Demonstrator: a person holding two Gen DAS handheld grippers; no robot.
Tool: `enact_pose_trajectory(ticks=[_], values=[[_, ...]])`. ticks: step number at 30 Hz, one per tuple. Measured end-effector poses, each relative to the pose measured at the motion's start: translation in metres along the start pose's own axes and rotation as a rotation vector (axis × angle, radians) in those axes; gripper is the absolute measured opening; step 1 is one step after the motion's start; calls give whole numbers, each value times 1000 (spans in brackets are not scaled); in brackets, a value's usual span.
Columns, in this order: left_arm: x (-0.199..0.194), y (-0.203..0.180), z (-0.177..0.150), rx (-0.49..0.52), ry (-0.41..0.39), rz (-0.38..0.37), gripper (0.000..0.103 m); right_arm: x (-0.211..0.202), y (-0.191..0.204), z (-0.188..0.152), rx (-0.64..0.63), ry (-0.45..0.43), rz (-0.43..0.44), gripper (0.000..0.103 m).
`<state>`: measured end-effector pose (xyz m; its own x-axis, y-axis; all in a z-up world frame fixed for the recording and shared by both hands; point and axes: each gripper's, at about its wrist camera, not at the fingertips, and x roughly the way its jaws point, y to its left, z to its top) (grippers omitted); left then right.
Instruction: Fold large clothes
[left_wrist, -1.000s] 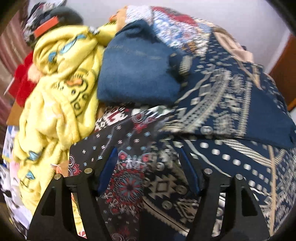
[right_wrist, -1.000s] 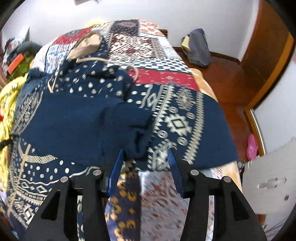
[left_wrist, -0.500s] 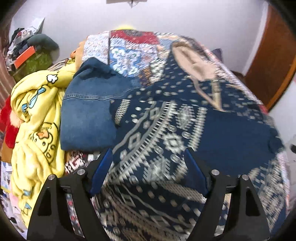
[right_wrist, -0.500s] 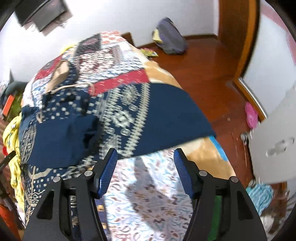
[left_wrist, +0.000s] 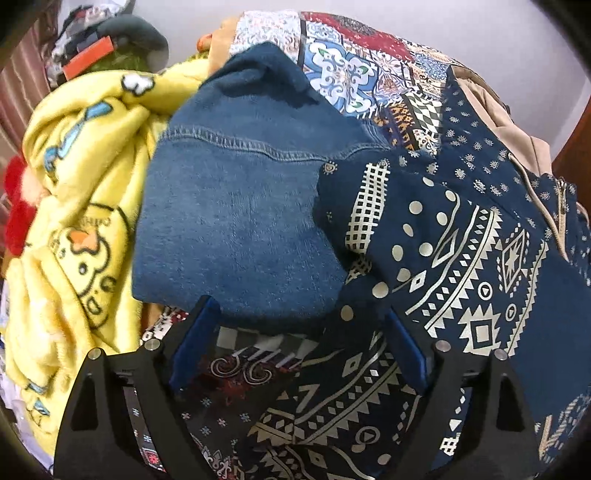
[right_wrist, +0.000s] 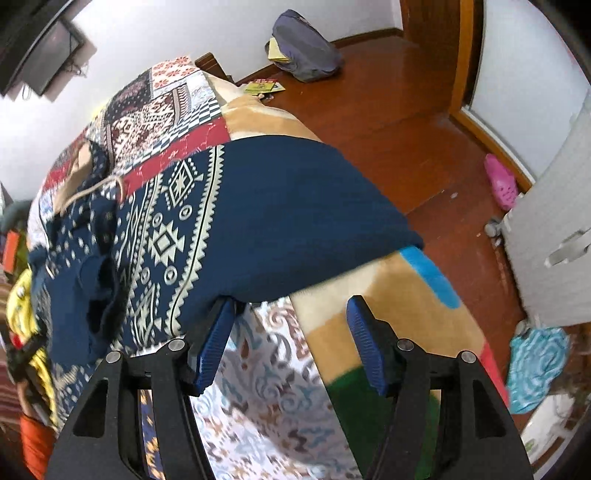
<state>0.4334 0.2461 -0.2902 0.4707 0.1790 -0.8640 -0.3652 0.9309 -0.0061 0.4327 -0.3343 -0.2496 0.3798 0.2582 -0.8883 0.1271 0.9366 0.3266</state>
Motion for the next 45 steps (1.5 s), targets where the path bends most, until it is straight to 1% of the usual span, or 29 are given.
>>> enact_pose_trajectory(ticks=[3, 5, 8, 12, 16, 19, 25, 28, 30, 34, 36, 37, 39, 40, 41, 42, 43, 45], values=[[-5, -14, -2, 65, -34, 81, 89, 6, -5, 4, 53, 3, 44, 63], [-7, -16, -1, 69, -42, 108, 89, 10, -8, 6, 88, 1, 67, 65], [-6, -16, 0, 49, -30, 109, 89, 13, -11, 9, 123, -4, 91, 66], [-18, -20, -6, 67, -29, 100, 87, 11, -11, 12, 147, -2, 108, 66], [-44, -30, -13, 103, -61, 38, 87, 5, -15, 6, 164, -5, 142, 66], [-65, -42, -17, 135, -91, -8, 87, -1, -20, 3, 208, -29, 174, 66], [-95, -80, -29, 228, -141, -71, 87, -5, -27, 9, 293, -58, 251, 66], [-105, -99, -36, 260, -153, -110, 87, 10, -23, 17, 301, -17, 242, 66], [-109, -105, -40, 266, -151, -141, 87, 24, -21, 21, 315, -6, 223, 66], [-111, -115, -45, 272, -132, -176, 87, 36, -17, 31, 297, -26, 167, 66], [-109, -116, -47, 272, -122, -170, 87, 39, -16, 41, 290, -30, 147, 66], [-109, -117, -48, 272, -122, -164, 87, 40, -18, 44, 293, -31, 137, 63], [-108, -115, -51, 262, -118, -161, 87, 40, -15, 50, 294, -39, 111, 53], [-108, -114, -53, 256, -115, -167, 87, 38, -13, 53, 284, -45, 91, 42], [-109, -113, -55, 250, -114, -173, 87, 34, -10, 54, 271, -57, 73, 28], [-109, -111, -56, 245, -112, -176, 87, 31, -7, 55, 259, -67, 64, 22], [-109, -110, -57, 239, -106, -179, 87, 25, -4, 55, 248, -85, 55, 12], [-110, -107, -60, 229, -90, -191, 87, 12, 1, 53, 241, -135, 62, 10]])
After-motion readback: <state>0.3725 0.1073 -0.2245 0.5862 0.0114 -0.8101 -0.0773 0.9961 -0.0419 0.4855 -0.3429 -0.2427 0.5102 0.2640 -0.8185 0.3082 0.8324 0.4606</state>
